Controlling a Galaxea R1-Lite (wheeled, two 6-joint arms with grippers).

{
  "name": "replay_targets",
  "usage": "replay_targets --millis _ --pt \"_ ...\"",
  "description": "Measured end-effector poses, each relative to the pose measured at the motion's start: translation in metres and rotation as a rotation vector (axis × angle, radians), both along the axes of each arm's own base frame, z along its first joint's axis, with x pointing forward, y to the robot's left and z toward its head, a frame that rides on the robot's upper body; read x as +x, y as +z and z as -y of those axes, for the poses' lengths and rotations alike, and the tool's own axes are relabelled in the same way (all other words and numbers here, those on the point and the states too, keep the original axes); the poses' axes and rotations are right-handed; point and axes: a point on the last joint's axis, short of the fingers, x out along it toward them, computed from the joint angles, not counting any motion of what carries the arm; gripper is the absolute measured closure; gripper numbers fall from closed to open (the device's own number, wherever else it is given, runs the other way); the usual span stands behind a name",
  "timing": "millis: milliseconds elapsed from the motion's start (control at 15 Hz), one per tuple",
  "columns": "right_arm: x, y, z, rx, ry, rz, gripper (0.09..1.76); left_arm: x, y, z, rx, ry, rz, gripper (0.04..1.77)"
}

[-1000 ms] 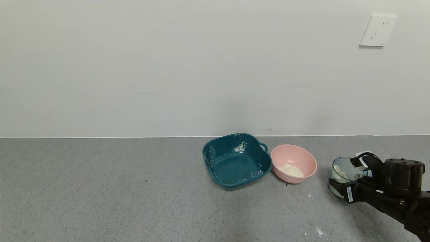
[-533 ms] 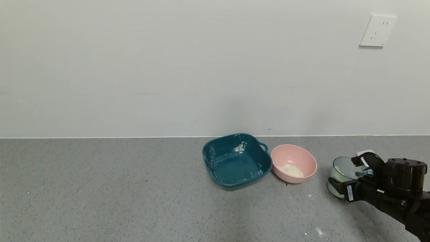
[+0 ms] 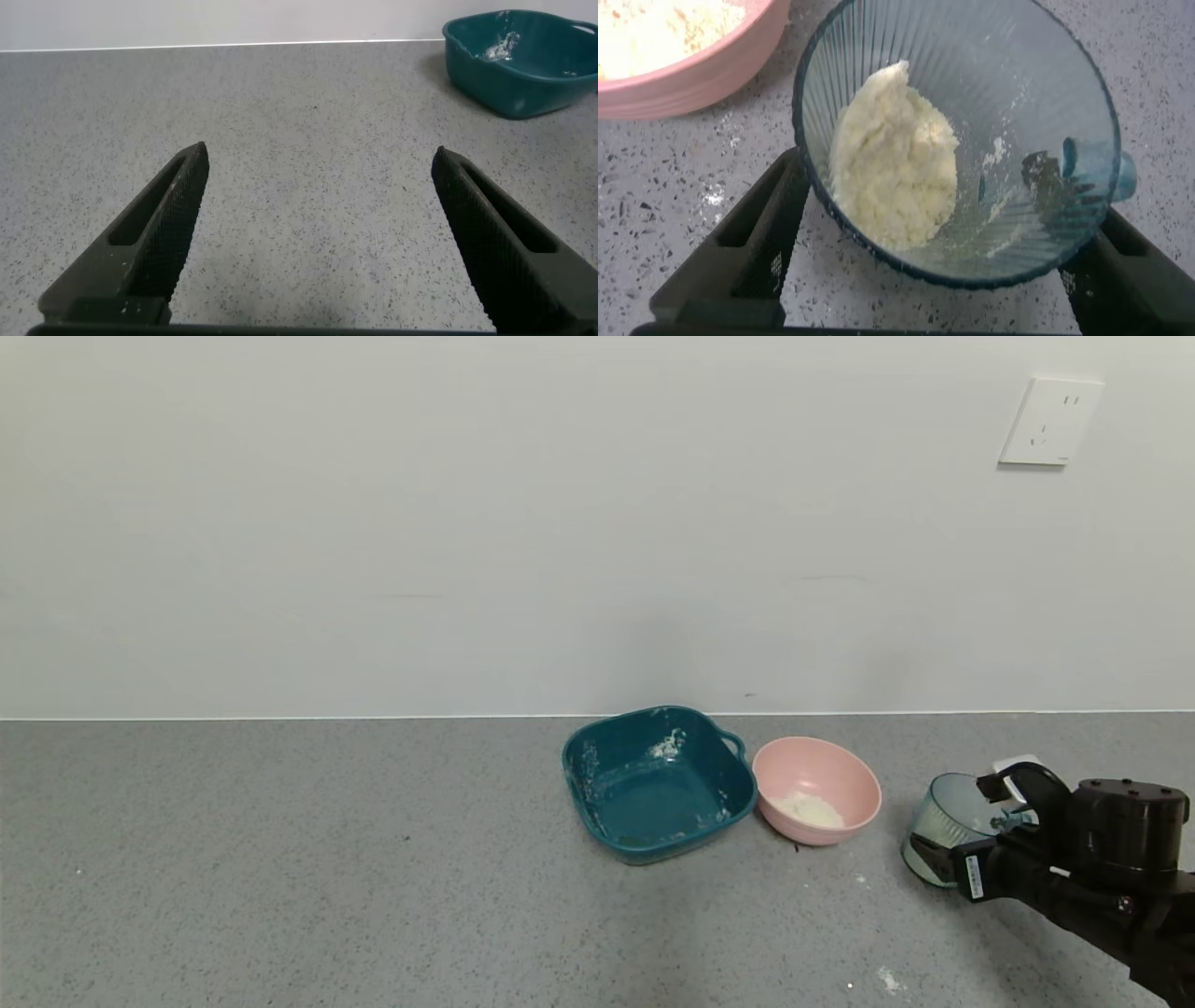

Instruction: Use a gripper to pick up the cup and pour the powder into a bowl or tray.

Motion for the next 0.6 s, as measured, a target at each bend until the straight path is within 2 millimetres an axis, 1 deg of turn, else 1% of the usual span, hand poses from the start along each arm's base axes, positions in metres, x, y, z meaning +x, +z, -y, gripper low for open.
replay_targets --millis 400,600 --pt "-0.021 0.002 0.001 0.006 -0.005 -0.04 0.17 0.0 0.0 0.0 -0.001 0.0 0.0 0.09" --pt "-0.034 0.008 0.002 0.003 -0.016 -0.03 0.16 0.0 0.0 0.0 0.0 0.0 0.0 0.09"
